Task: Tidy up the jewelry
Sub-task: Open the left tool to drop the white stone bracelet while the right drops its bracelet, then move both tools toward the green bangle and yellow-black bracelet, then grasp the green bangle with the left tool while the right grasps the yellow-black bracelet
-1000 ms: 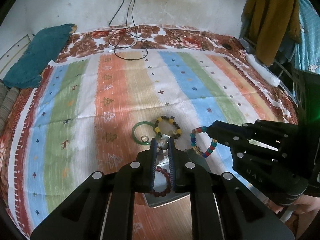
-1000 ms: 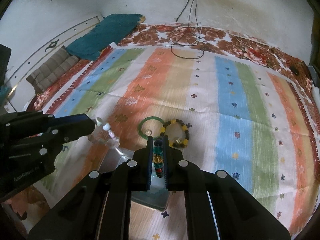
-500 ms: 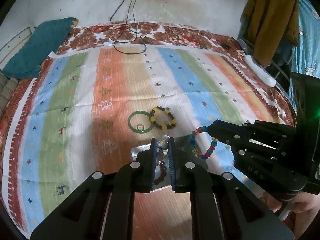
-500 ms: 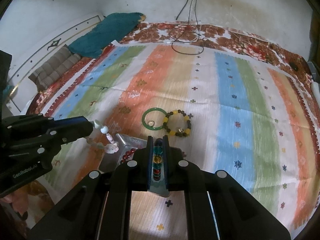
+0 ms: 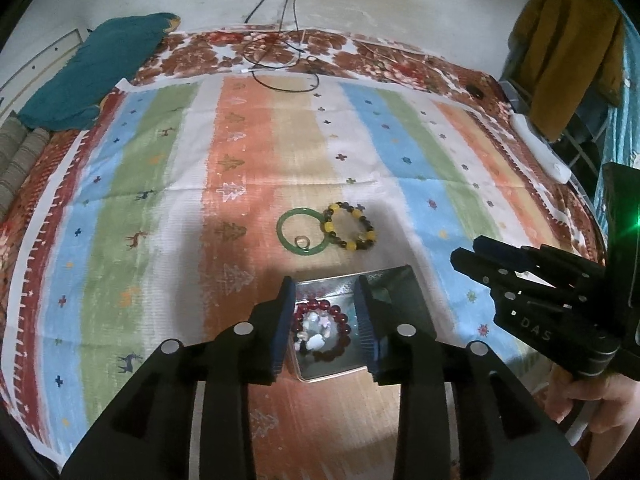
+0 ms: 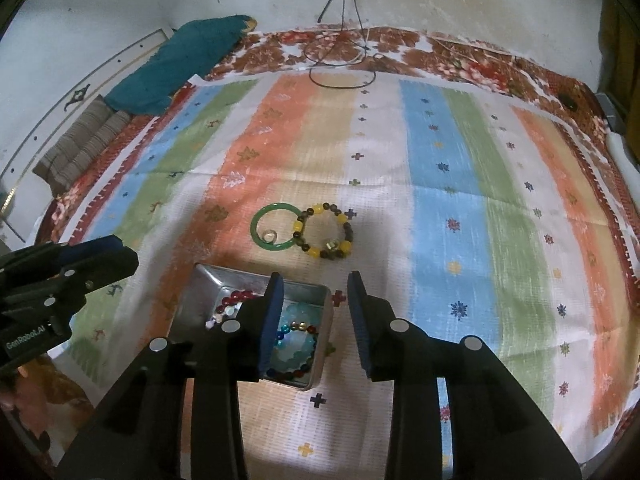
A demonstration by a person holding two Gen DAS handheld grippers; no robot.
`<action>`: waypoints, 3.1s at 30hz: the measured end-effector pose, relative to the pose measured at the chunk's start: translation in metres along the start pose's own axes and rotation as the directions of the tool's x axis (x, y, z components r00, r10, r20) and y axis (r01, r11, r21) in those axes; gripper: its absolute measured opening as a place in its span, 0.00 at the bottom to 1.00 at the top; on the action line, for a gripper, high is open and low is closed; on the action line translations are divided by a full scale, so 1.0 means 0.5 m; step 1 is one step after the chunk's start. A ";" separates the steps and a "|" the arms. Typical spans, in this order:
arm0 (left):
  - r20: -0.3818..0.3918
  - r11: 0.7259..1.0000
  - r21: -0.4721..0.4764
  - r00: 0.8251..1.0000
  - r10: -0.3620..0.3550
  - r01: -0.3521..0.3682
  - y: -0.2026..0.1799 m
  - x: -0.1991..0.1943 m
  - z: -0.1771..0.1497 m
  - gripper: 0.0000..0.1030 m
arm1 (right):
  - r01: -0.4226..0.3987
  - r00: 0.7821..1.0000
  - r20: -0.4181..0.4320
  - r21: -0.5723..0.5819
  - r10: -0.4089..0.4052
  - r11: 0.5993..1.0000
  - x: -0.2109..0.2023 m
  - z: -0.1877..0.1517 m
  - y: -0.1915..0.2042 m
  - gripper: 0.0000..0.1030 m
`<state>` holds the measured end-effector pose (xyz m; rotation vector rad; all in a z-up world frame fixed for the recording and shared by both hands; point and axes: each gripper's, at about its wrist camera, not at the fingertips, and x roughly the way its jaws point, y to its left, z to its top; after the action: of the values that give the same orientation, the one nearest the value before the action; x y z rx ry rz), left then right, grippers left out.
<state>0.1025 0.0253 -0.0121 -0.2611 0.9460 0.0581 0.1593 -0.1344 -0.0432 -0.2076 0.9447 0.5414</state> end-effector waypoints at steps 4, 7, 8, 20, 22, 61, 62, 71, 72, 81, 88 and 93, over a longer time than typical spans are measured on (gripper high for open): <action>-0.001 1.000 -0.001 1.000 0.014 -0.014 0.003 0.004 0.003 0.34 | 0.005 1.000 -0.011 0.005 -0.005 1.000 0.006 0.005 -0.004 0.34; -0.003 1.000 0.001 1.000 0.022 -0.022 0.003 0.011 0.007 0.40 | 0.010 1.000 -0.021 0.005 -0.010 1.000 0.012 0.009 -0.007 0.36; -0.006 1.000 0.001 1.000 0.026 -0.026 0.004 0.015 0.009 0.42 | 0.009 1.000 -0.026 0.005 -0.009 1.000 0.015 0.011 -0.008 0.37; -0.067 0.996 0.005 0.994 0.091 -0.090 0.031 0.086 0.055 0.61 | 0.027 0.996 -0.083 0.017 -0.026 0.999 0.063 0.044 -0.024 0.52; -0.076 0.995 0.013 0.992 0.100 -0.100 0.036 0.096 0.065 0.63 | 0.028 0.995 -0.093 0.035 -0.025 0.999 0.072 0.049 -0.030 0.54; -0.281 0.993 0.013 0.953 0.115 -0.116 0.116 0.359 0.139 0.61 | 0.064 0.960 -0.274 0.038 -0.051 0.997 0.310 0.122 -0.066 0.59; -0.285 0.993 0.015 0.952 0.116 -0.117 0.116 0.364 0.139 0.61 | 0.064 0.959 -0.280 0.038 -0.051 0.997 0.317 0.123 -0.066 0.59; -0.324 0.992 0.047 0.938 0.125 -0.116 0.112 0.418 0.139 0.53 | 0.070 0.943 -0.327 0.021 -0.059 0.997 0.374 0.120 -0.061 0.45; -0.327 0.991 0.058 0.936 0.133 -0.121 0.110 0.424 0.137 0.53 | 0.073 0.941 -0.333 0.015 -0.063 0.997 0.382 0.119 -0.061 0.44; -0.330 0.982 0.102 0.925 0.186 -0.161 0.106 0.448 0.140 0.32 | 0.111 0.939 -0.324 -0.037 -0.117 0.993 0.399 0.126 -0.058 0.15; -0.320 0.984 0.039 0.930 0.178 -0.175 0.139 0.447 0.151 0.06 | 0.135 0.946 -0.291 -0.040 -0.141 0.990 0.390 0.136 -0.073 0.10; -0.309 0.984 0.031 0.935 0.174 -0.173 0.143 0.440 0.157 0.06 | 0.142 0.958 -0.244 -0.045 -0.149 0.989 0.363 0.146 -0.077 0.10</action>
<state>0.2822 0.0997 -0.1602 -0.1847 1.2825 0.1823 0.3161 -0.0747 -0.1512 -0.3728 1.1543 0.3978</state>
